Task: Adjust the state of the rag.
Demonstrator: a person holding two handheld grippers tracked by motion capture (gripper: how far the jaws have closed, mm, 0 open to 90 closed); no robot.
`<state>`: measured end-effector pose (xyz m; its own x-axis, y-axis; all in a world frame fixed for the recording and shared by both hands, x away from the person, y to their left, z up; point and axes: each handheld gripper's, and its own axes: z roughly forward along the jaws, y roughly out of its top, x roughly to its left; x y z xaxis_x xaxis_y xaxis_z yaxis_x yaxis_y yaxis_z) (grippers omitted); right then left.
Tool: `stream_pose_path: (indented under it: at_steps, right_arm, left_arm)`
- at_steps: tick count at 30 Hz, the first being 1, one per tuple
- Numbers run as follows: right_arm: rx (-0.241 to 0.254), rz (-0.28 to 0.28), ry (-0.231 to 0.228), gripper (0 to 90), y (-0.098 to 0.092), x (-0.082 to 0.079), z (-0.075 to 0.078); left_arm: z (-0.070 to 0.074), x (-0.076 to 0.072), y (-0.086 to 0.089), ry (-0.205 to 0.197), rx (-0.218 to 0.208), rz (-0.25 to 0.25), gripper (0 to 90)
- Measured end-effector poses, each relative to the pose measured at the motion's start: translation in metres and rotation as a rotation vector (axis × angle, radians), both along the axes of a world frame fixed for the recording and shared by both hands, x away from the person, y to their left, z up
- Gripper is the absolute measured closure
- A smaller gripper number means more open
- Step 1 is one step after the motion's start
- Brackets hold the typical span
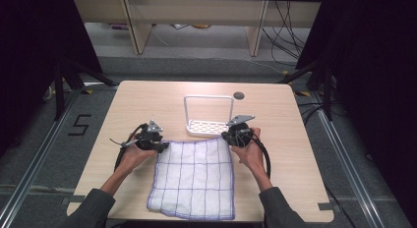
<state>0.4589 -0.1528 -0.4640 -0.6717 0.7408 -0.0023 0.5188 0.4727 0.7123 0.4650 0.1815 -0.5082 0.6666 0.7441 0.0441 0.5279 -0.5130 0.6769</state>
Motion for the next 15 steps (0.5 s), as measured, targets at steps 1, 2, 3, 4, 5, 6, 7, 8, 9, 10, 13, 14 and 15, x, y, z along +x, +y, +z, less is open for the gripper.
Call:
stream_pose_path:
  at_steps: [1,2,3,4,5,6,7,8,9,10,13,14,15]
  right_arm:
    - [-0.002,0.009,-0.001,89.0,0.0,0.001,0.0]
    - [-0.001,0.009,-0.001,89.0,0.0,0.001,0.0]
    - [-0.004,0.017,-0.003,89.0,0.0,0.001,0.0]
    - [-0.001,0.009,0.001,89.0,0.0,0.001,0.0]
    - [0.001,0.01,0.002,89.0,0.0,0.001,-0.001]
    - [-0.001,0.013,-0.001,89.0,0.0,0.0,0.0]
    - [0.002,0.016,0.002,89.0,0.0,0.0,0.0]
    - [0.005,0.001,0.0,89.0,0.0,-0.001,0.001]
    - [0.005,0.003,-0.001,89.1,0.0,-0.002,0.002]
    - [0.006,-0.001,0.001,89.1,0.0,-0.002,0.003]
    - [0.014,0.002,-0.007,89.1,-0.001,-0.004,0.008]
    - [0.017,0.005,-0.011,89.1,-0.003,-0.005,0.011]
    - [0.024,0.007,-0.017,89.2,-0.003,-0.005,0.014]
  left_arm:
    - [0.0,0.0,0.0,0.007,-0.012,0.0,60.5]
    - [0.0,0.0,0.0,0.015,-0.018,-0.008,65.2]
    - [-0.001,-0.001,0.0,0.022,-0.031,-0.013,68.0]
    - [-0.001,-0.001,0.0,0.028,-0.044,-0.016,71.9]
    - [-0.001,-0.001,0.001,0.031,-0.051,-0.025,75.5]
    - [-0.001,-0.001,0.001,0.031,-0.053,-0.038,80.6]
    - [-0.001,-0.001,0.002,0.038,-0.053,-0.034,83.3]
    - [0.0,-0.002,0.003,0.042,-0.063,-0.031,85.5]
    - [0.001,-0.002,0.004,0.037,-0.081,-0.032,86.4]
    - [0.002,-0.002,0.005,0.035,-0.091,-0.036,86.6]
    - [0.014,-0.004,0.01,0.017,-0.13,-0.035,86.8]
    - [0.019,-0.004,0.012,0.004,-0.141,-0.03,86.9]
    - [0.023,-0.005,0.013,-0.006,-0.153,-0.027,86.9]
